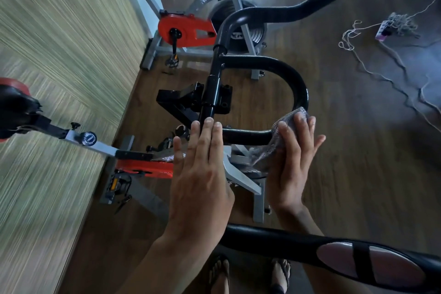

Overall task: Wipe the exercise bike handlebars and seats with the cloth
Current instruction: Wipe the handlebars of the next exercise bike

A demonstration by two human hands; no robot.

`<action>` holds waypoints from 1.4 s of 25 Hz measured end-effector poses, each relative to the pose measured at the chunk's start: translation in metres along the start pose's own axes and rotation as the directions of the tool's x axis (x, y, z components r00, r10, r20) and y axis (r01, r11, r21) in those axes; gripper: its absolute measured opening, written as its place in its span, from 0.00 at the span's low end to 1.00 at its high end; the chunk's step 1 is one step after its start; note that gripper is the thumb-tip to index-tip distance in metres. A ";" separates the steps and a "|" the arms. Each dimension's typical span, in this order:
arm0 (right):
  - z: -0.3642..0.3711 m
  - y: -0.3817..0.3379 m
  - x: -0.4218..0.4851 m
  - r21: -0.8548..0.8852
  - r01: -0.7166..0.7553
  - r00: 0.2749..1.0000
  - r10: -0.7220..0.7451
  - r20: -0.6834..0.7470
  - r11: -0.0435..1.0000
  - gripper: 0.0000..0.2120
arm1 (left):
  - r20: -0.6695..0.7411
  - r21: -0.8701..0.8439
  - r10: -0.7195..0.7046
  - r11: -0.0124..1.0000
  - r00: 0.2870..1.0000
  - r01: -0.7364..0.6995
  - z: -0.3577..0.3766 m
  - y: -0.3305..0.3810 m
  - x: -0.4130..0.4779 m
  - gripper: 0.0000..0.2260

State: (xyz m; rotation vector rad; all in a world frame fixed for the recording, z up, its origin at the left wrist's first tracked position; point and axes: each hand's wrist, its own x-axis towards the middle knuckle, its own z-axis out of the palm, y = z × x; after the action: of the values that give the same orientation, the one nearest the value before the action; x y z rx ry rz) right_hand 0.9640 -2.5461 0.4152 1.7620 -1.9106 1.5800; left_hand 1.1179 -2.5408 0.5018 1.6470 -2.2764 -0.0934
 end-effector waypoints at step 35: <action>-0.012 0.116 0.133 0.677 0.169 0.630 -0.607 0.484 0.716 0.22 | 0.052 -0.166 -0.622 0.766 0.781 0.621 0.018 0.140 0.053 0.23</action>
State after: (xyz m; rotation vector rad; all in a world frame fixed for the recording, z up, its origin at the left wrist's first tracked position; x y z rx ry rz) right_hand 0.8237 -2.6515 0.4399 3.1413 -0.9914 1.5255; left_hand 0.9701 -2.5463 0.5309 2.2203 -1.5576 -0.4288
